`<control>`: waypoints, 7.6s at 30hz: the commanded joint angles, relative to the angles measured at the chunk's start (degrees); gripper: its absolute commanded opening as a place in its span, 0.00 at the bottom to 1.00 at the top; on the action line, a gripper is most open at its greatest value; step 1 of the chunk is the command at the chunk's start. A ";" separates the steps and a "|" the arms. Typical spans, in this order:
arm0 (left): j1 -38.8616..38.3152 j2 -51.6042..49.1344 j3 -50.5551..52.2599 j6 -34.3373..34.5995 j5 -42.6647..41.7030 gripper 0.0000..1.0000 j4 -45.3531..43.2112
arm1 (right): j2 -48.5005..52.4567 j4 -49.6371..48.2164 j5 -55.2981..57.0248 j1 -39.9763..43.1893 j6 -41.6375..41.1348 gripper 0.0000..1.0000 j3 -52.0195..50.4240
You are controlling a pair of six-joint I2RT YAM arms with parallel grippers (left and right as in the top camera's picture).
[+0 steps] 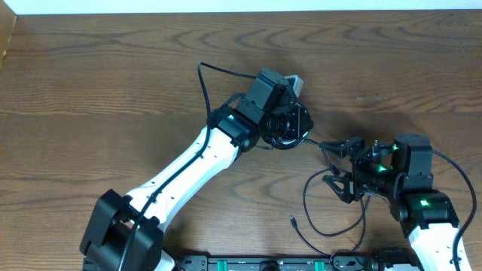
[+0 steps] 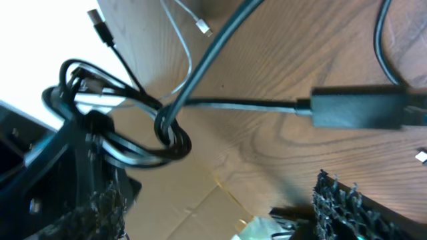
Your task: Untangle cables
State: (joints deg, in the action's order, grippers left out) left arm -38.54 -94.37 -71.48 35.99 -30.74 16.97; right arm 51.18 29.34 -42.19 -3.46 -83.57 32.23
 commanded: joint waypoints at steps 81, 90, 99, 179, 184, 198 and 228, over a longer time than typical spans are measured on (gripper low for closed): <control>-13.03 10.88 0.00 -12.37 9.94 0.08 11.78 | 19.43 -26.95 8.79 -5.97 3.06 0.01 -0.13; -13.03 10.78 1.68 -12.76 9.92 0.07 10.29 | 19.45 -29.18 0.39 -7.65 -0.70 0.01 -0.15; -13.03 10.75 2.12 -12.83 9.97 0.07 8.96 | 19.45 -30.14 -1.22 -10.25 -2.73 0.01 -0.15; 8.07 12.13 2.27 -8.52 16.09 0.88 22.21 | 12.57 -23.41 -6.38 -10.40 46.03 0.01 -0.15; 8.04 12.13 4.55 -14.19 12.70 0.93 22.10 | 12.57 -23.39 -22.01 -3.63 50.21 0.01 -0.15; 8.00 12.07 9.03 -16.87 -16.61 0.39 6.69 | 12.57 -23.39 -32.63 0.70 52.63 0.01 -0.15; 5.46 12.07 9.03 -8.79 11.74 0.08 10.36 | 12.57 -14.62 -21.66 0.50 59.36 0.44 -0.15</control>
State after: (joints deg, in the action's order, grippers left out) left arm -31.83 -83.35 -62.22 32.29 -19.53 27.59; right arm 63.92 15.62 -61.32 -3.07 -24.45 32.08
